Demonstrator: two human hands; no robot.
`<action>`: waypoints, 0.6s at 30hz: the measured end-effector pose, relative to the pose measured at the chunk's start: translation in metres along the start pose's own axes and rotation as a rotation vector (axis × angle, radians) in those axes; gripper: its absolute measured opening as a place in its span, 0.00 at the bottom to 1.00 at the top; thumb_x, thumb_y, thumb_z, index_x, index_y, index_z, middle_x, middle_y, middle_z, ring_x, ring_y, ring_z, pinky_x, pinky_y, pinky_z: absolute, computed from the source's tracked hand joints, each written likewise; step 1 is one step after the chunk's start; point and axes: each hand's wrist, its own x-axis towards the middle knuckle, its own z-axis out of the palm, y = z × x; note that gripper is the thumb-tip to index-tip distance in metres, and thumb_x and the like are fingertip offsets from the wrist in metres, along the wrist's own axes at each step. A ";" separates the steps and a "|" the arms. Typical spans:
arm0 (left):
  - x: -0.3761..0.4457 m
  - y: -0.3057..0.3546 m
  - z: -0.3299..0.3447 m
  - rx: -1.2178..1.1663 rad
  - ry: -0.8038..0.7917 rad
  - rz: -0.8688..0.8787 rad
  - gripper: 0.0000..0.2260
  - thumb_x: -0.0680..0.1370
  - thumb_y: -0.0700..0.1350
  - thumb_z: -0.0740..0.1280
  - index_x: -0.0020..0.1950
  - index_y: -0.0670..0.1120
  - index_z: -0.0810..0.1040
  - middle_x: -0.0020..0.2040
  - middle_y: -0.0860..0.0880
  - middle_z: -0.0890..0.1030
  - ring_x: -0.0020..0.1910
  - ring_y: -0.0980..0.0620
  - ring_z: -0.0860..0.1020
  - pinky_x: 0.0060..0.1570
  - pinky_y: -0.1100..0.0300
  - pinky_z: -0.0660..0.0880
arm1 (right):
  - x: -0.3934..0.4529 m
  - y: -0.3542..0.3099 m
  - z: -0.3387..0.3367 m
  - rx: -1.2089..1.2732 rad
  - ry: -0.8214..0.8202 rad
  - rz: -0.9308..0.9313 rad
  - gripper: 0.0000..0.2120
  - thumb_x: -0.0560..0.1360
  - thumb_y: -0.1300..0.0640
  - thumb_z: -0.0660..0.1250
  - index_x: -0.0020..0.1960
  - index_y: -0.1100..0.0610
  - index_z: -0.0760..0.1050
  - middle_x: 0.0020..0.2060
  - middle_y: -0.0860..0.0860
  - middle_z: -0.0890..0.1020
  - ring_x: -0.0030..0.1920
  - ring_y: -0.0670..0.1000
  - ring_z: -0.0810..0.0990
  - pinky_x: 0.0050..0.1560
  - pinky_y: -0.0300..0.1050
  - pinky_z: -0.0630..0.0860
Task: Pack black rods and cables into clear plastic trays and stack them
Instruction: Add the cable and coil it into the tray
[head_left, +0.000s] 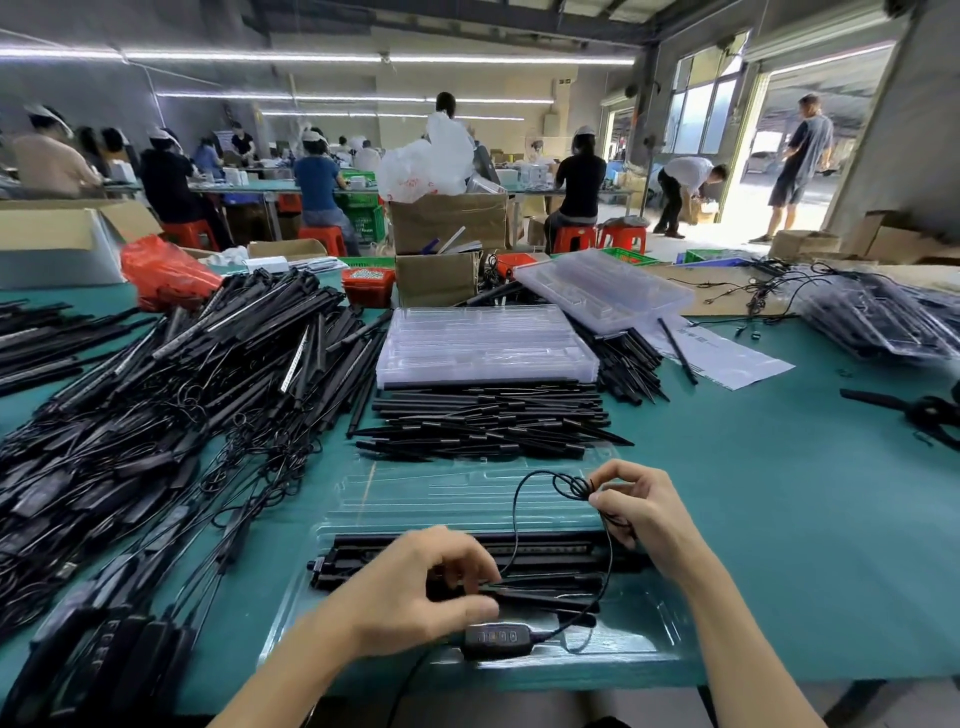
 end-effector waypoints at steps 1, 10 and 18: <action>0.003 -0.003 -0.005 0.051 0.043 -0.029 0.13 0.75 0.67 0.67 0.54 0.63 0.78 0.49 0.64 0.78 0.53 0.61 0.76 0.53 0.64 0.74 | 0.001 0.000 0.000 -0.017 0.011 -0.002 0.11 0.65 0.60 0.69 0.43 0.66 0.76 0.25 0.55 0.71 0.22 0.50 0.63 0.22 0.36 0.60; 0.040 -0.063 -0.032 0.478 0.095 -0.484 0.21 0.82 0.67 0.47 0.73 0.67 0.62 0.80 0.56 0.59 0.79 0.52 0.51 0.73 0.44 0.46 | 0.009 -0.002 0.000 -0.161 -0.001 0.098 0.13 0.65 0.55 0.68 0.48 0.60 0.77 0.23 0.51 0.71 0.25 0.51 0.67 0.24 0.38 0.61; 0.086 -0.068 -0.049 0.481 0.237 -0.487 0.11 0.84 0.57 0.55 0.65 0.59 0.69 0.59 0.51 0.68 0.64 0.48 0.64 0.62 0.47 0.62 | 0.040 -0.021 0.013 -0.795 0.046 0.107 0.20 0.69 0.34 0.70 0.38 0.51 0.80 0.28 0.43 0.77 0.30 0.45 0.75 0.36 0.42 0.72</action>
